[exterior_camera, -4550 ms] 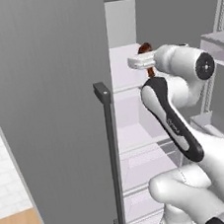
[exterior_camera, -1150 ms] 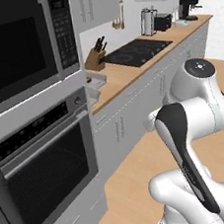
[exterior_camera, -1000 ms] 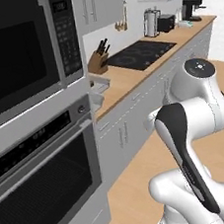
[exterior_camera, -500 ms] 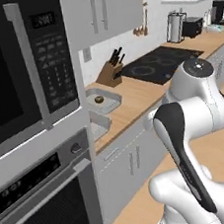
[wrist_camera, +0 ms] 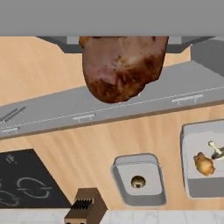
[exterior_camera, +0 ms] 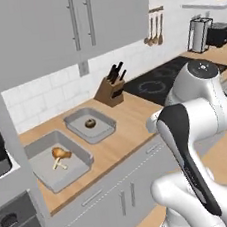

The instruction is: Place one mushroom and one chicken drumstick in each tupperware on the nearby counter, to pack two identical lunches.

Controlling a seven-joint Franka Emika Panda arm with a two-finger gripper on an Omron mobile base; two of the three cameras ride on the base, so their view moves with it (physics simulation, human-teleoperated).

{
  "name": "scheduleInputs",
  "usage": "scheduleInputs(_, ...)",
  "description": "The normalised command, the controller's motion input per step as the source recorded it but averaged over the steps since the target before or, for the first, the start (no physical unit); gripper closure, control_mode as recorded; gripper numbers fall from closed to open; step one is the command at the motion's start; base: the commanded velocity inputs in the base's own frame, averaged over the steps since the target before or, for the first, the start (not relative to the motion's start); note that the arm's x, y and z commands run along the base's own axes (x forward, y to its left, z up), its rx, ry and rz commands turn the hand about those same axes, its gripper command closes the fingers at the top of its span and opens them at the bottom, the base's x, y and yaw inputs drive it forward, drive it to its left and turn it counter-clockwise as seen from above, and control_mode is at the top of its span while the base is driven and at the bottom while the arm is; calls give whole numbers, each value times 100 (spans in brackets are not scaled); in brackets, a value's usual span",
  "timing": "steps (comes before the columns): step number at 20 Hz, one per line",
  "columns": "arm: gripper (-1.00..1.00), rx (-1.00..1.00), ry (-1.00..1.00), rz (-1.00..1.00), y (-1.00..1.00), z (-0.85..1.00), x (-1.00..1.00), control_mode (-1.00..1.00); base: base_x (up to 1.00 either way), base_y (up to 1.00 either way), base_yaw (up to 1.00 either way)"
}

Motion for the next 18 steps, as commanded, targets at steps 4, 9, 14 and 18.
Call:
scheduleInputs(4,100,0,0,0,0,0,0,100,100,-18,50)
scheduleInputs(9,100,0,0,0,0,0,0,100,100,13,41)
scheduleInputs(14,100,0,19,25,40,-68,100,-100,0,0,0)
scheduleInputs(18,100,0,16,17,54,-80,100,-100,0,0,0)
